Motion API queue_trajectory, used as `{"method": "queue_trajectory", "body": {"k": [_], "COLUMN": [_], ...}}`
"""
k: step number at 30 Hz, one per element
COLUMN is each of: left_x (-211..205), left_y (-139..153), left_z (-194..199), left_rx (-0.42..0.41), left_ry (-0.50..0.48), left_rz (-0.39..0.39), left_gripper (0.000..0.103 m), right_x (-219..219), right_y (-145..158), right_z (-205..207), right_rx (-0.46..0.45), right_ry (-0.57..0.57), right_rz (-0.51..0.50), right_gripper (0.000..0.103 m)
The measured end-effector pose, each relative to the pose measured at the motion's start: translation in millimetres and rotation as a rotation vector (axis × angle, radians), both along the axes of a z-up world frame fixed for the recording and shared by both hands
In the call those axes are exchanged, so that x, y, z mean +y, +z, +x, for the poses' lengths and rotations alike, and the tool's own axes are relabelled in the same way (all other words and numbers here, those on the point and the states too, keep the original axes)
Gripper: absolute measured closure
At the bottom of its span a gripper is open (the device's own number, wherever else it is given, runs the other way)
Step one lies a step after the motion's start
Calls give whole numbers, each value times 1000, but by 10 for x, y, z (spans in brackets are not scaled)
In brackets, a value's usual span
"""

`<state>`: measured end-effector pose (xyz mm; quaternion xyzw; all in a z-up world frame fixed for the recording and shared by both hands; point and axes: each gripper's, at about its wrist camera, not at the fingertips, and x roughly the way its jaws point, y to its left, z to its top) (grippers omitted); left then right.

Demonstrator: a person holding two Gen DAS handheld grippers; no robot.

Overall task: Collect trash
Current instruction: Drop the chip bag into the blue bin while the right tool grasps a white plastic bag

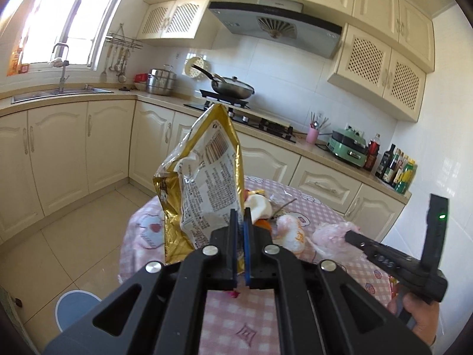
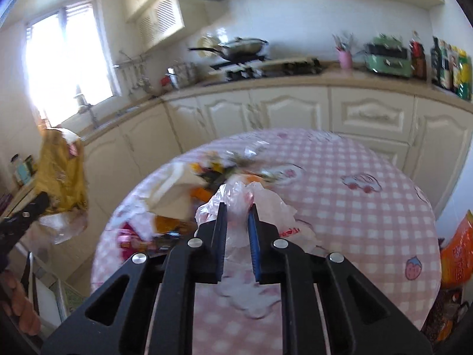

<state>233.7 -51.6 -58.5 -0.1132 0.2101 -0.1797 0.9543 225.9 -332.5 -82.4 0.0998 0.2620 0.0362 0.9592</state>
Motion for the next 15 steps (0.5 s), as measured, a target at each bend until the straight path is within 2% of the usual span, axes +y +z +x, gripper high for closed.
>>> {"method": "queue_trajectory", "body": {"k": [4, 8, 11, 15], "left_x": [520, 1032, 1496, 2027], "left_y": [-45, -176, -386, -761], "left_z": [-148, -248, -296, -261], "left_rx": [8, 37, 93, 191], "left_ry": [61, 151, 234, 326], "left_rz": [-31, -34, -51, -52], "left_gripper": [100, 100, 100, 100], "right_x": [625, 1343, 1930, 2634], "right_y": [223, 280, 167, -150], "right_z": [-122, -100, 7, 258], "right_rx": [-62, -74, -41, 40], "right_ry": [138, 304, 426, 556], "right_rz": [-24, -29, -31, -23], "right_gripper": [90, 90, 90, 90]}}
